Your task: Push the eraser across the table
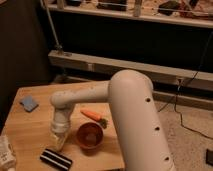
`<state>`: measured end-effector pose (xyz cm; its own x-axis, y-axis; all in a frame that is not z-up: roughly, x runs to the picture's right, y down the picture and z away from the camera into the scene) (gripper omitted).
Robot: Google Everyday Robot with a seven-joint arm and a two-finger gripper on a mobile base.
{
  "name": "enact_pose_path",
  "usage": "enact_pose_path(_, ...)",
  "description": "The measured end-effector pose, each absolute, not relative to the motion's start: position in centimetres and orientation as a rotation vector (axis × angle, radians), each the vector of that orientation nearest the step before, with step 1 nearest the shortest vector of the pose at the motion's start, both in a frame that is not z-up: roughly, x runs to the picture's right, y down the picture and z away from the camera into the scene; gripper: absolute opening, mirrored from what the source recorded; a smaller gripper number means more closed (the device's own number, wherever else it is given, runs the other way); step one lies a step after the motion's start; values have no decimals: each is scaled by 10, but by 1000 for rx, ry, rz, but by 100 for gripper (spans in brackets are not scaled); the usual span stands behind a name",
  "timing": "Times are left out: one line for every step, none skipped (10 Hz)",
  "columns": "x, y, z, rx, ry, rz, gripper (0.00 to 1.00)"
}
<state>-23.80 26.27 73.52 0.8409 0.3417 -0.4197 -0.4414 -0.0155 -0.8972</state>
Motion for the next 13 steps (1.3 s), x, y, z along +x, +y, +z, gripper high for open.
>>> enact_pose_path(-231, 254, 739, -1483, 71, 638, 0)
enact_pose_path(-219, 242, 750, -1484, 68, 653, 0)
enact_pose_path(-211, 235, 758, -1454, 71, 655, 0)
enact_pose_path(-206, 230, 765, -1411, 75, 647, 0)
enact_pose_path(-202, 226, 774, -1322, 78, 616, 0)
enact_pose_path(-204, 223, 778, -1196, 76, 566, 0)
enact_pose_path(-209, 220, 777, -1111, 67, 531, 0)
enact_pose_path(-215, 218, 772, -1020, 59, 494, 0)
enact_pose_path(-222, 215, 762, -908, 46, 453, 0)
enact_pose_path(-230, 214, 748, -817, 33, 424, 0)
enact_pose_path(-234, 216, 738, -762, 29, 406, 0)
enact_pose_path(-238, 219, 727, -707, 32, 392, 0)
enact_pose_path(-241, 225, 716, -664, 42, 387, 0)
